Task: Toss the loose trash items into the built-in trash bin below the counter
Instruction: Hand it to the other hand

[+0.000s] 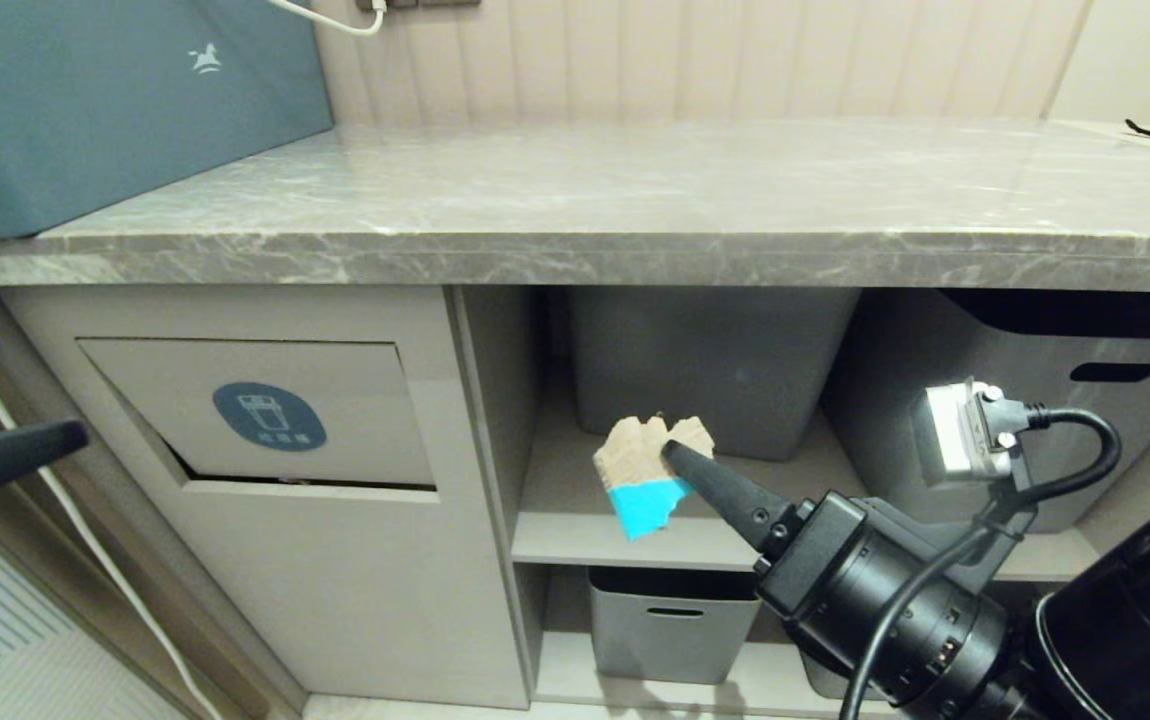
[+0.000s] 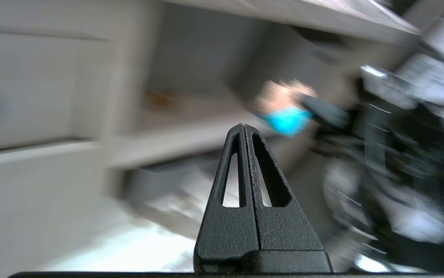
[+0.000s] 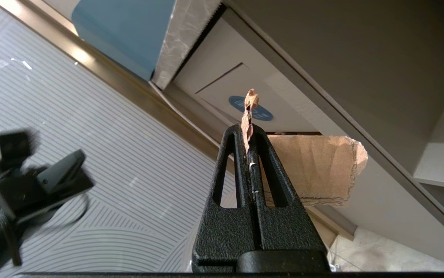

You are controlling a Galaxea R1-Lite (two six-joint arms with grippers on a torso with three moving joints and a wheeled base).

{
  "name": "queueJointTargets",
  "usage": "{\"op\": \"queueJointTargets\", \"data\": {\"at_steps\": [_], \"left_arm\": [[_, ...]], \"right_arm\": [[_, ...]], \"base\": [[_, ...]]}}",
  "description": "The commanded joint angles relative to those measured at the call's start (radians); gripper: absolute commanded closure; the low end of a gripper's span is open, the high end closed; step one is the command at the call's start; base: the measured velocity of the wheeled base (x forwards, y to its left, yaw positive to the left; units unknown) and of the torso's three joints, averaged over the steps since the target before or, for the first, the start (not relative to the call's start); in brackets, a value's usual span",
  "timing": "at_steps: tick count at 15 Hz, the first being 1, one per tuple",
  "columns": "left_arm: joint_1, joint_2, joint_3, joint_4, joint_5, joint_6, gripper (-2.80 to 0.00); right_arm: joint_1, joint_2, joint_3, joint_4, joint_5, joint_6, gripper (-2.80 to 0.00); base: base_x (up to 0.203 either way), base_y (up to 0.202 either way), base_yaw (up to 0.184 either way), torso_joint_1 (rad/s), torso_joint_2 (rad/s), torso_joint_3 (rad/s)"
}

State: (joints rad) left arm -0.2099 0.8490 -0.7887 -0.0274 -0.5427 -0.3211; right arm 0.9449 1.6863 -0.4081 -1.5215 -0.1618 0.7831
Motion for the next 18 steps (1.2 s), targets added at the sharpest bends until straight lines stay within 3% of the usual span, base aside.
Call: {"op": "queueJointTargets", "data": {"at_steps": [1, 3, 4, 6, 8, 9, 11, 14, 16, 18], "left_arm": [[-0.215, 0.151, -0.048, -0.001, -0.018, -0.055, 0.0], [-0.329, 0.21, -0.039, -0.005, -0.028, -0.084, 0.0], [-0.345, 0.242, -0.017, -0.014, -0.03, -0.037, -2.8], [-0.35, 0.31, 0.011, -0.033, -0.03, 0.114, -2.8], [-0.352, 0.326, 0.019, -0.044, -0.031, 0.152, -2.8], [-0.352, 0.347, 0.024, -0.069, -0.031, 0.205, -2.8], [-0.352, 0.446, 0.041, -0.201, -0.03, 0.387, -2.8], [-0.352, 0.54, 0.068, -0.372, -0.01, 0.554, -2.8], [-0.352, 0.585, 0.066, -0.443, -0.005, 0.627, -2.8], [-0.359, 0.591, 0.072, -0.49, -0.002, 0.645, -2.8]], "right_arm": [[-0.001, -0.028, 0.007, -0.009, 0.012, 0.005, 0.0], [-0.001, -0.032, 0.015, -0.009, 0.054, 0.005, 0.0], [-0.001, -0.033, 0.018, -0.009, 0.087, 0.006, 0.0], [-0.001, -0.033, 0.0, -0.009, 0.108, 0.007, 0.0], [-0.001, -0.032, 0.001, -0.009, 0.108, 0.007, 0.0], [-0.001, -0.03, 0.012, -0.009, 0.108, 0.008, 0.0], [-0.001, -0.04, 0.02, -0.009, 0.111, 0.01, 0.0], [-0.001, -0.033, 0.02, -0.009, 0.177, 0.01, 0.0], [0.0, -0.033, 0.021, -0.009, 0.201, 0.011, 0.0], [0.0, -0.027, 0.02, -0.009, 0.215, 0.012, 0.0]], "base": [[0.0, 0.0, 0.0, 0.0, 0.0, 0.0], [0.0, 0.0, 0.0, 0.0, 0.0, 0.0], [0.0, 0.0, 0.0, 0.0, 0.0, 0.0], [0.0, 0.0, 0.0, 0.0, 0.0, 0.0], [0.0, 0.0, 0.0, 0.0, 0.0, 0.0], [0.0, 0.0, 0.0, 0.0, 0.0, 0.0], [0.0, 0.0, 0.0, 0.0, 0.0, 0.0], [0.0, 0.0, 0.0, 0.0, 0.0, 0.0], [0.0, 0.0, 0.0, 0.0, 0.0, 0.0], [0.0, 0.0, 0.0, 0.0, 0.0, 0.0]]}}
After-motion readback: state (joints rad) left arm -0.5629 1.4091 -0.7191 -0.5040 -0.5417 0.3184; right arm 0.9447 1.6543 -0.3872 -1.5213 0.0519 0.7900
